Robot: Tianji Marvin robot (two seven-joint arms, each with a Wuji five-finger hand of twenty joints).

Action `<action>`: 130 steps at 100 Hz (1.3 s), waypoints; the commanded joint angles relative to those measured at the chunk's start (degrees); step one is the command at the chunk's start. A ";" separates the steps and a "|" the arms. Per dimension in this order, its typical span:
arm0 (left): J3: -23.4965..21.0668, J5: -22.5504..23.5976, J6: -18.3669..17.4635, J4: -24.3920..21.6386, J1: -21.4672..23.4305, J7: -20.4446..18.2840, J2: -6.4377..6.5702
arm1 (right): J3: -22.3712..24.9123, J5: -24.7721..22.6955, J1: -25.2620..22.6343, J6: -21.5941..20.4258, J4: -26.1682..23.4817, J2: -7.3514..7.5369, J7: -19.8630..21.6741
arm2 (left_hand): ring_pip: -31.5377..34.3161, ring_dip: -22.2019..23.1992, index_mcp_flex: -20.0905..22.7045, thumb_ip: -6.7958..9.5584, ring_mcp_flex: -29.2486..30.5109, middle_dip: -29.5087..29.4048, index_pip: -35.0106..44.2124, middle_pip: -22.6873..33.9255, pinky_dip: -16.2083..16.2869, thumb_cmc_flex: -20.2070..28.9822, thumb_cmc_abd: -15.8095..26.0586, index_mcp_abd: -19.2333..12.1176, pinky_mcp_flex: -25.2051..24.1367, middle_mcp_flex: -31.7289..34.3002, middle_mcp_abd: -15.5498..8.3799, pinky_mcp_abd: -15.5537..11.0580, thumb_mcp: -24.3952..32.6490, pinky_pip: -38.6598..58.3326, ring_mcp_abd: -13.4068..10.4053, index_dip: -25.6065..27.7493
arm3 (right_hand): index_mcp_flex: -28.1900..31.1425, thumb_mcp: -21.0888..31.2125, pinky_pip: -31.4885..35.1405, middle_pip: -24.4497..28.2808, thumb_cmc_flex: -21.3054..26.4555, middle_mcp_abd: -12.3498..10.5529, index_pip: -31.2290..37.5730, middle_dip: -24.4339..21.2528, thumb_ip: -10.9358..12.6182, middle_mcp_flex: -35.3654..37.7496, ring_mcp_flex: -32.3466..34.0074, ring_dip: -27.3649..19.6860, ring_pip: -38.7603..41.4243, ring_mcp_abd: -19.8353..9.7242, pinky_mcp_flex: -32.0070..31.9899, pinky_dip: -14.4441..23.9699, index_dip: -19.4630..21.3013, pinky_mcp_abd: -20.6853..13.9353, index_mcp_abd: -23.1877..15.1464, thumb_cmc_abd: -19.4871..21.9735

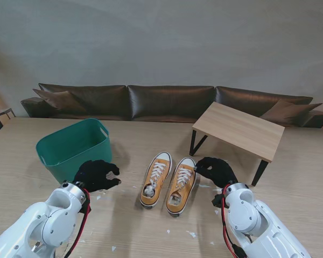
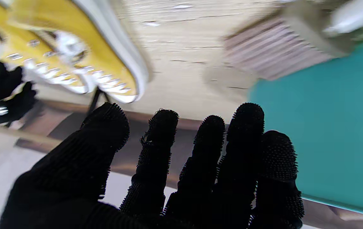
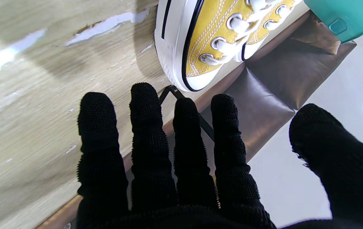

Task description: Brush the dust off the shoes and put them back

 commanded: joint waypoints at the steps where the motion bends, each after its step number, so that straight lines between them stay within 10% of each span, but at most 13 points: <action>1: 0.89 0.47 -1.84 -1.16 -0.38 -1.19 -0.77 | -0.13 -0.21 -0.04 -0.19 0.00 -0.36 0.41 | 1.38 1.33 -1.34 1.73 -3.49 1.37 -1.37 0.28 1.78 0.87 0.67 -2.25 -2.49 -2.25 -0.39 -1.36 -0.34 -0.23 0.49 -0.73 | 1.25 1.36 1.05 -0.43 -1.98 0.95 0.47 -0.92 1.01 1.32 1.63 0.40 0.63 -0.08 -14.29 -0.74 -1.67 1.62 0.20 2.23; 56: 4.61 -5.03 -9.20 -2.17 -0.20 -8.07 0.36 | 0.16 -0.03 -0.08 -0.02 0.06 -0.48 -0.04 | 7.53 9.24 -7.82 3.32 -16.94 10.74 -4.86 1.89 8.95 6.58 -7.39 -9.08 -12.87 -16.50 -2.64 -8.75 11.26 -1.13 -3.36 -6.80 | 1.21 1.36 1.04 -0.42 -1.97 0.94 0.42 -0.91 1.00 1.42 1.62 0.41 0.61 0.07 -14.31 -0.75 -1.71 1.62 0.25 2.26; 130: 15.87 0.06 -0.88 5.19 -7.60 -9.75 0.98 | 0.24 0.40 0.10 -0.03 0.33 -0.59 -0.19 | 16.89 15.95 -11.56 2.97 -19.46 20.62 -6.37 8.91 14.27 2.23 -6.60 -7.19 -15.06 -20.23 -2.25 -11.25 9.22 1.93 -3.96 -8.27 | 1.29 1.41 0.99 -0.40 -1.89 0.90 0.47 -0.91 1.01 1.42 1.63 0.43 0.63 0.11 -14.37 -0.72 -1.71 1.64 0.22 2.23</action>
